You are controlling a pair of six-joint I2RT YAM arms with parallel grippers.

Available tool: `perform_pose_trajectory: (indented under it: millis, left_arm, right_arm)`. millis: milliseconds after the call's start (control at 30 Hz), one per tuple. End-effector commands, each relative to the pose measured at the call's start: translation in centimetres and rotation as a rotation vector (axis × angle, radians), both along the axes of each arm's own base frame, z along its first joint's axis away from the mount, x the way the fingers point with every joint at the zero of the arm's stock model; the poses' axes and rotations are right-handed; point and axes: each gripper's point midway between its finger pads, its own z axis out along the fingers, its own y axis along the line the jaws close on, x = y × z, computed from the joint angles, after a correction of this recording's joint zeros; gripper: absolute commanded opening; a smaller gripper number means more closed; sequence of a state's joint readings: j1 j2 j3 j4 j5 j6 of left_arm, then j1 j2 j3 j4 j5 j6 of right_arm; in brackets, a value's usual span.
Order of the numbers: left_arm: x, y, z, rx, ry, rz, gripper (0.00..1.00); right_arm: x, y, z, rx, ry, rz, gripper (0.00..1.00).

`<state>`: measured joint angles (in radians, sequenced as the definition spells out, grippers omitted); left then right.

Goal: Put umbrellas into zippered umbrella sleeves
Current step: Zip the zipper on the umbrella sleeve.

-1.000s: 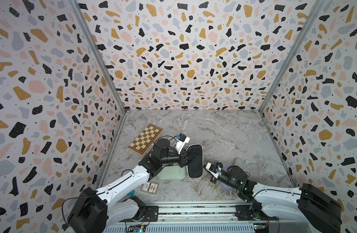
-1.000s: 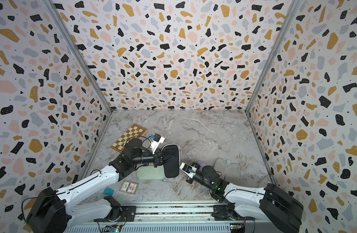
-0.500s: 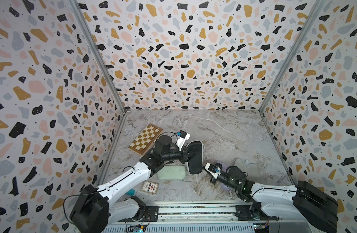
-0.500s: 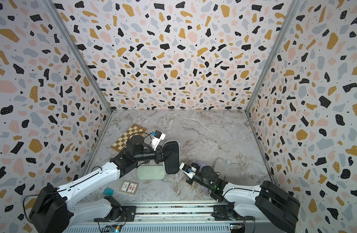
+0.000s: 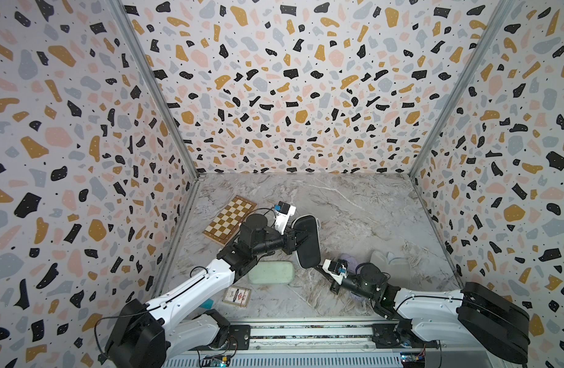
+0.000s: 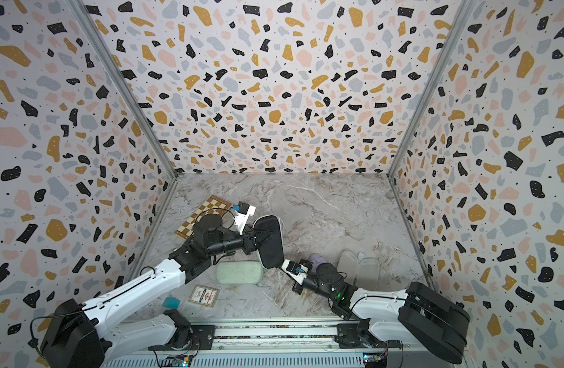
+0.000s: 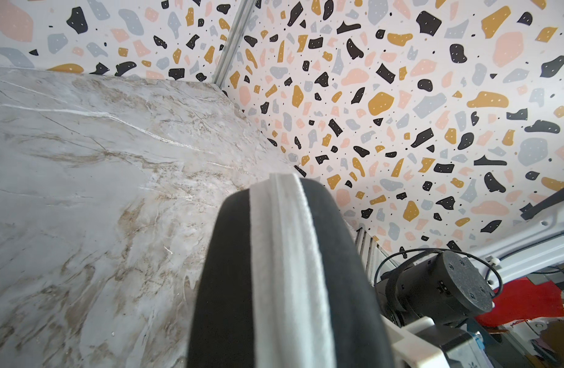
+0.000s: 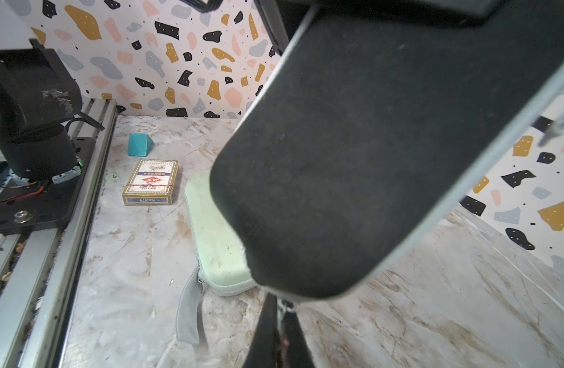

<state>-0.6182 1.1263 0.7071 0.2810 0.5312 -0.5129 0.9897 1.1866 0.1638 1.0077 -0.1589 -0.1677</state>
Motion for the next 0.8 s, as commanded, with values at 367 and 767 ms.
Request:
perform_pose_trajectory:
  millis: [367,767]
  left_arm:
    - [3.4,1.3,4.0,-0.206,-0.172,0.178,0.0]
    - [4.8,3.9,0.6,-0.207,-0.103,0.371,0.0]
  right_arm:
    - [-3.0,3.8,0.2,0.017,0.062,0.176,0.0]
    - [-1.3,6.0,0.6,0.056,0.121,0.142,0.0]
